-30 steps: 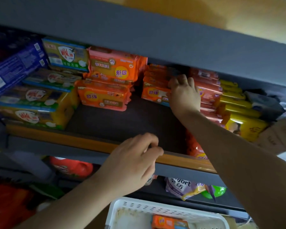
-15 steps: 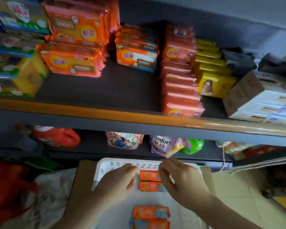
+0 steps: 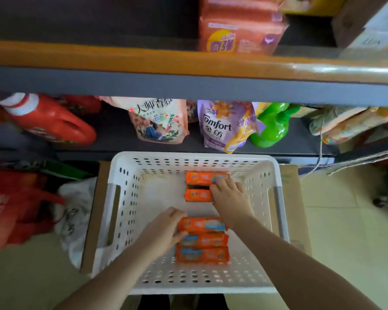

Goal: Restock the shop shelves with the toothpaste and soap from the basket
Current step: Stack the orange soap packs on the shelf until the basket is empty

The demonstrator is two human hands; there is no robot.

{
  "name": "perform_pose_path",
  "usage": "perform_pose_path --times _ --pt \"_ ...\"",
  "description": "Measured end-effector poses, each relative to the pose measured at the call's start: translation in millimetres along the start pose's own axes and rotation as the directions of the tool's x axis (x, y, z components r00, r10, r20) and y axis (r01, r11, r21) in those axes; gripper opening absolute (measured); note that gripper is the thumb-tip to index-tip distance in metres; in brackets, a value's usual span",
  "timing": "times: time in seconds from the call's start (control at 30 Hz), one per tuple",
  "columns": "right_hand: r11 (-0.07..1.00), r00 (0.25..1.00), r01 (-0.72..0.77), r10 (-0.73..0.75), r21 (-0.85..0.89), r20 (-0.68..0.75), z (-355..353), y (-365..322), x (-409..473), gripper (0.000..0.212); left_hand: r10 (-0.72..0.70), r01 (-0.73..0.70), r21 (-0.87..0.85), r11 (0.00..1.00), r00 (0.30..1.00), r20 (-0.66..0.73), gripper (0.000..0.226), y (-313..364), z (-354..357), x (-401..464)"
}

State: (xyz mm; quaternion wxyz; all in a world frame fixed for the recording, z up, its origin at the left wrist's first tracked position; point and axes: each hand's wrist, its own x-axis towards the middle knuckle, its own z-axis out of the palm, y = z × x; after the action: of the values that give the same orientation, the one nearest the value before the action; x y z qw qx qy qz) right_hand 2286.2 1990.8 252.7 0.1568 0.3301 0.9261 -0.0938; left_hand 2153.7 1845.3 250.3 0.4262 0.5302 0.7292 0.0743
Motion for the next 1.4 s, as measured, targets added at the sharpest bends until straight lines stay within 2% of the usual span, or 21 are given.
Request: perform_pose_path --times 0.1,0.17,0.23,0.3,0.47,0.57,0.7,0.77,0.87,0.97,1.07,1.17,1.27,1.4 --pt "0.984 1.0 0.006 -0.005 0.178 -0.002 -6.9 6.2 0.9 0.034 -0.045 0.045 -0.015 0.999 0.999 -0.007 0.049 2.3 8.3 2.3" --pt "0.931 0.999 -0.04 0.028 0.362 0.036 -14.8 11.8 -4.2 0.031 -0.085 0.085 -0.007 0.996 0.996 -0.013 0.053 3.7 9.5 4.2" --pt "0.812 0.993 -0.116 0.082 0.573 0.086 -22.1 19.2 -12.4 0.032 -0.109 0.11 0.025 0.994 0.994 -0.012 0.054 5.2 8.0 6.5" --pt "0.695 0.986 -0.162 0.095 0.701 0.134 -27.4 23.3 -20.5 0.036 -0.116 0.117 0.083 0.99 0.993 -0.018 0.051 8.8 6.1 8.3" --pt "0.556 0.98 -0.18 0.17 0.811 0.101 -40.6 23.3 -23.5 0.024 -0.135 0.151 0.122 0.981 0.983 -0.124 0.053 16.9 8.4 15.1" --pt "0.396 0.982 -0.174 0.141 0.902 0.128 -53.1 22.9 -22.5 0.022 -0.222 0.222 -0.01 0.975 0.971 -0.089 0.045 18.0 7.9 17.9" --pt "0.121 0.982 -0.185 0.055 0.975 0.179 -80.5 27.5 -30.2 0.017 -0.17 0.148 -0.164 0.975 0.977 -0.129 0.043 29.1 -4.4 2.8" --pt "0.101 0.986 -0.169 0.017 0.98 0.168 -101.4 30.2 -35.0 0.016 -0.14 0.084 -0.248 0.965 0.966 -0.217 0.038 38.4 -22.9 -16.3" --pt "0.123 0.992 -0.128 0.012 0.984 0.128 -136.0 28.9 -39.0 0.016 -0.17 0.029 -0.369 0.929 0.92 -0.354 0.03 47.2 -62.3 -56.1" --pt "0.09 0.996 -0.087 0.033 0.992 0.084 -171.4 19.5 -42.1 0.016 -0.213 -0.01 -0.441 0.897 0.865 -0.454 0.029 55.2 -106.9 -97.4" --pt "0.049 0.999 -0.013 0.03 0.999 0.012 -207.5 6.9 -45.5 0.017 -0.246 -0.076 -0.476 0.876 0.779 -0.577 0.035 68.2 -154.7 -125.4" --pt "0.018 0.997 0.046 0.068 0.999 -0.047 -241.9 -6.0 -45.7 0.017 -0.225 -0.188 -0.453 0.872 0.667 -0.711 0.025 83.2 -205.1 -137.8" --pt "-0.056 0.984 0.125 0.134 0.991 -0.116 -271.6 -17.5 -44.4 0.013 -0.199 -0.245 -0.414 0.877 0.599 -0.776 0.01 95.7 -249.7 -138.7" --pt "-0.188 0.959 0.201 0.238 0.961 -0.155 -298.4 -29.6 -41.2 0.011 -0.187 -0.289 -0.4 0.87 0.557 -0.809 0.012 106.8 -292.1 -126.3"
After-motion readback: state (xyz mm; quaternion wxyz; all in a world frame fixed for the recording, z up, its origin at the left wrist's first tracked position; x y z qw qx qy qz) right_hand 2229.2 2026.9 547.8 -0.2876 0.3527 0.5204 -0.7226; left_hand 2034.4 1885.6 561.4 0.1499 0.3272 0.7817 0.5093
